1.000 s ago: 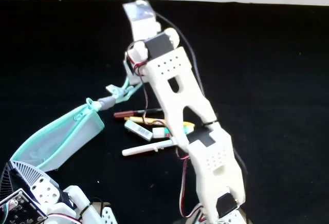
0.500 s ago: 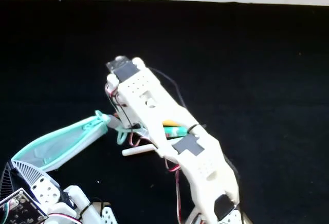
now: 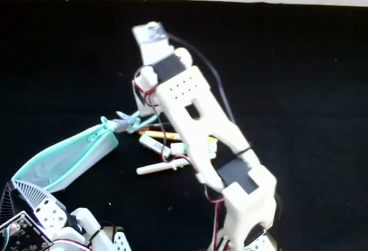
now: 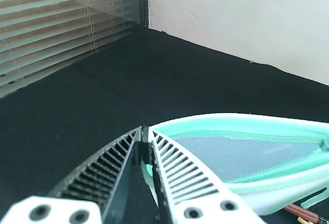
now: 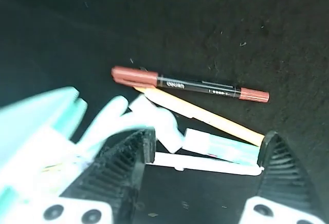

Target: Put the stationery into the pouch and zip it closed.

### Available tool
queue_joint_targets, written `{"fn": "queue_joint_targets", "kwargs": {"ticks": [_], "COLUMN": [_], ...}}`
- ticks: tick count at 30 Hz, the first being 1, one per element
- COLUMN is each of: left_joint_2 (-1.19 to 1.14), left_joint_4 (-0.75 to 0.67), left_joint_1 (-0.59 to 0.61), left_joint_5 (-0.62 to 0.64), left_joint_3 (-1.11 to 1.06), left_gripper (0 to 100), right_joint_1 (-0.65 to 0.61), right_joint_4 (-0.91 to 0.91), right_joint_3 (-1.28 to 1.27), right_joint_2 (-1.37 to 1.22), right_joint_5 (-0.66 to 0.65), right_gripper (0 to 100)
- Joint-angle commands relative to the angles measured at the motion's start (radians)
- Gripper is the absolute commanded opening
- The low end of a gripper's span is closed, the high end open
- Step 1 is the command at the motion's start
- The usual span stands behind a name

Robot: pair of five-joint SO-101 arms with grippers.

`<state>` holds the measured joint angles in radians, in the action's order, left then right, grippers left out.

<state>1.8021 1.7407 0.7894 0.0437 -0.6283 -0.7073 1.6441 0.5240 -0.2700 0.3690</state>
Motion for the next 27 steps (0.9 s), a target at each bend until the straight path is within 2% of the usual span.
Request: {"fn": "queue_joint_targets", "kwargs": {"ticks": [1,4,8,12,14,19,27], "left_joint_2": [0.005,0.005,0.004,-0.053,-0.137,-0.320,-0.552], "left_joint_4": [0.021,0.021,0.021,0.020,0.014,-0.006,-0.002], "left_joint_1": [0.007,0.007,0.007,0.005,-0.001,-0.108,-0.200], "left_joint_5": [-0.006,-0.006,-0.006,-0.006,-0.006,-0.006,-0.021], "left_joint_3": [-0.058,-0.058,-0.058,-0.056,-0.048,-0.005,0.019], "left_gripper": [1,1,1,1,1,1,1], "right_joint_1": [-0.021,-0.084,-0.117,-0.005,0.077,0.246,0.328], "right_joint_4": [-0.015,-0.062,-0.099,-0.094,-0.101,-0.096,-0.104], "right_joint_3": [0.002,-0.002,-0.001,-0.018,-0.054,-0.117,-0.194], "right_joint_2": [0.122,0.176,0.217,0.219,0.223,0.225,0.226], "right_joint_5": [0.084,0.138,0.124,0.020,0.015,0.011,0.011], "right_gripper": [31.7,31.7,31.7,31.7,31.7,31.7,31.7]}}
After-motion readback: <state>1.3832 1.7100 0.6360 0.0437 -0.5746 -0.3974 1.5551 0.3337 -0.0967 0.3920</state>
